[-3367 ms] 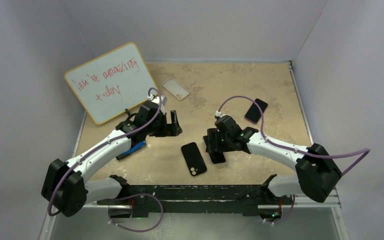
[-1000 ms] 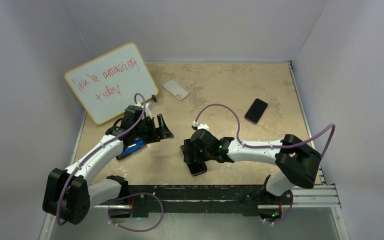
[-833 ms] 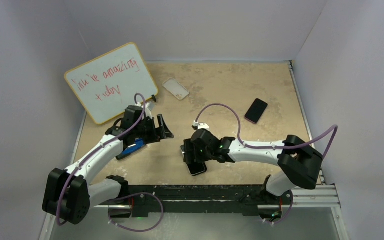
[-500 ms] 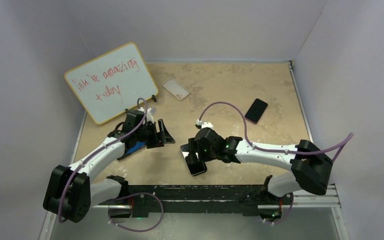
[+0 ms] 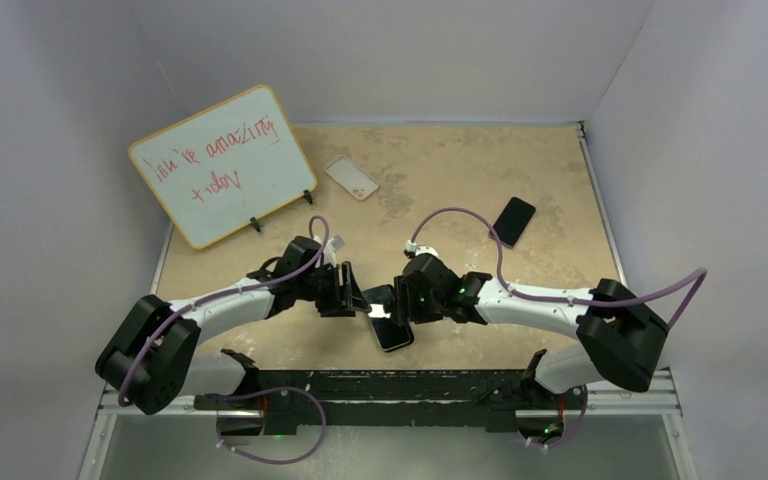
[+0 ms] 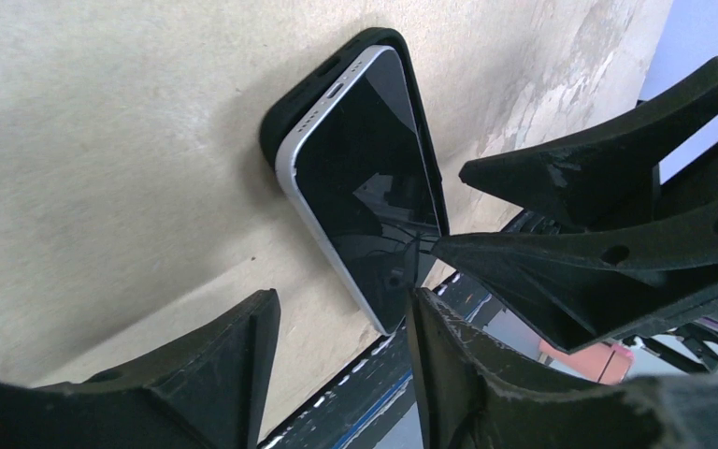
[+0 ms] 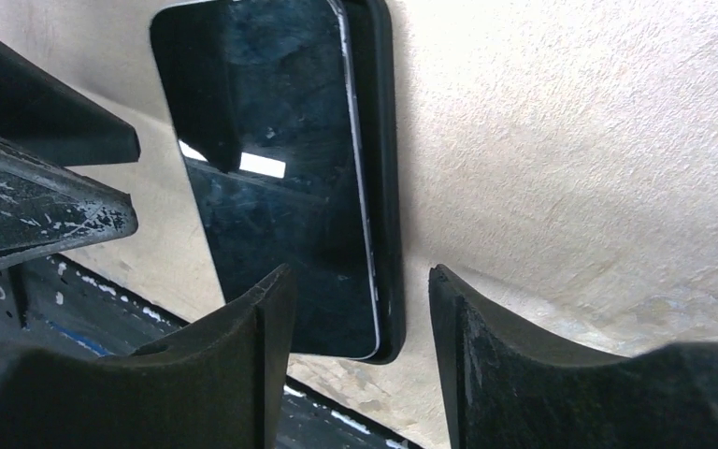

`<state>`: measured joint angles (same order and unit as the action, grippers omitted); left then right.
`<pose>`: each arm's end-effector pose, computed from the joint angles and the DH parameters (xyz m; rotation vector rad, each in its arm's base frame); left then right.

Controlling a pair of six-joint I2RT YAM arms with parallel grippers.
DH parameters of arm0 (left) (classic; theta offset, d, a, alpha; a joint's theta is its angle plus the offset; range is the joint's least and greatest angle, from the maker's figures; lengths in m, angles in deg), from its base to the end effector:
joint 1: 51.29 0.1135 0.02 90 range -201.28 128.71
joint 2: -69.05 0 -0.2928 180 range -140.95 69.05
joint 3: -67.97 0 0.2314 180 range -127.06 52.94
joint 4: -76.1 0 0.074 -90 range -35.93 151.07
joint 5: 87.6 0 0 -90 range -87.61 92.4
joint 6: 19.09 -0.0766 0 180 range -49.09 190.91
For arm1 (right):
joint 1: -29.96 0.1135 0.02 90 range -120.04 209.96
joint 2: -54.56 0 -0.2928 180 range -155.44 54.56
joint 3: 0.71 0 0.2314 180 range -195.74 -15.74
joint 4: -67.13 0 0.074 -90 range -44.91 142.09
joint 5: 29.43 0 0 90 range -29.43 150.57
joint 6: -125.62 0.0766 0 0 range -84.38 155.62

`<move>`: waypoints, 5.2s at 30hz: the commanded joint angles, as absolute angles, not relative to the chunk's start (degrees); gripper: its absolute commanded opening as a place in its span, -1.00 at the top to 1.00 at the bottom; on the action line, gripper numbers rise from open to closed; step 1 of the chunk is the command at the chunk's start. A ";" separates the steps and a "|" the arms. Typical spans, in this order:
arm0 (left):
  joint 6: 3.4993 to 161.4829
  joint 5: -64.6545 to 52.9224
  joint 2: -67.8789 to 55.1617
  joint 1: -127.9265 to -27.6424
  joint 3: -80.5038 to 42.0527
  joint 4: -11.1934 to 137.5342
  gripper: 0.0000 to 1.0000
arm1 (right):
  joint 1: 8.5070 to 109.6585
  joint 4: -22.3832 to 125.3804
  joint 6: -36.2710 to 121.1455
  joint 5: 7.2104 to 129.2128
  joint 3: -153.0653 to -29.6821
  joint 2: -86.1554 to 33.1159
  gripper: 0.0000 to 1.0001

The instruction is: Put the phone into the phone case

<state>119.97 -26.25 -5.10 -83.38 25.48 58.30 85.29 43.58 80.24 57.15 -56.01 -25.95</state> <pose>0.1743 -0.1527 0.1664 -0.1455 2.6885 -1.1638 0.1632 0.2279 0.1906 -0.2095 2.5416 0.6858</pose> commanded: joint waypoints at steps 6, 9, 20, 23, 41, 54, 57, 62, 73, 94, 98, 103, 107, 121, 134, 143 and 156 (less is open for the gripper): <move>124.00 -24.24 -7.97 -85.44 25.40 65.31 0.26 | 80.20 51.92 80.01 65.99 -49.15 -23.73 0.07; 124.71 -24.06 -8.80 -86.08 25.10 65.91 0.35 | 80.23 54.01 79.92 66.97 -48.35 -23.70 0.14; 125.38 -23.71 -13.68 -89.20 22.08 67.44 0.57 | 80.19 61.50 83.20 70.04 -46.96 -25.55 0.50; 124.85 -23.64 -14.88 -89.34 20.03 66.35 0.64 | 80.17 62.70 85.21 69.81 -46.86 -25.68 0.58; 119.10 -21.56 -11.22 -89.38 17.00 51.60 0.26 | 80.84 64.44 93.26 67.36 -41.20 -20.08 0.33; 125.68 -24.59 -10.13 -91.33 23.53 59.68 0.28 | 81.23 63.78 91.57 71.01 -40.63 -20.96 0.29; 126.95 -24.28 -10.14 -92.38 23.75 61.15 0.41 | 81.77 64.03 91.58 71.28 -40.61 -21.49 0.32; 128.99 -24.02 -11.21 -94.63 23.63 64.13 0.68 | 82.82 65.93 92.57 72.03 -40.53 -21.90 0.37; 130.78 -19.29 -12.01 -98.96 22.97 61.25 0.87 | 83.48 72.05 97.36 72.67 -36.90 -19.09 0.45; 120.21 -18.78 -7.28 -88.13 18.78 55.28 0.15 | 81.27 59.77 90.33 65.70 -42.02 -14.60 -0.32; 118.69 -18.76 -10.47 -87.65 18.36 55.02 0.25 | 80.58 61.16 90.21 67.07 -42.63 -16.74 -0.42; 119.14 -19.69 -13.31 -87.66 19.44 57.76 0.43 | 79.86 64.36 90.07 67.78 -42.43 -19.51 -0.32; 119.93 -20.64 -14.73 -87.60 20.28 58.62 0.65 | 79.38 67.45 90.05 69.50 -41.97 -22.29 -0.30; 124.73 -26.91 -11.75 -87.54 28.04 64.94 0.88 | 77.65 94.02 101.51 78.67 -35.32 -23.97 -0.32; 126.79 -28.99 -9.44 -87.43 30.58 67.21 0.88 | 77.15 104.75 103.58 80.52 -32.80 -24.29 -0.28; 127.03 -29.85 -9.26 -87.46 30.51 68.30 0.88 | 77.23 99.07 100.61 80.33 -35.64 -28.42 -0.08; 125.82 -30.54 -5.78 -87.43 29.10 68.35 0.72 | 77.15 93.83 98.11 80.88 -37.54 -28.12 1.00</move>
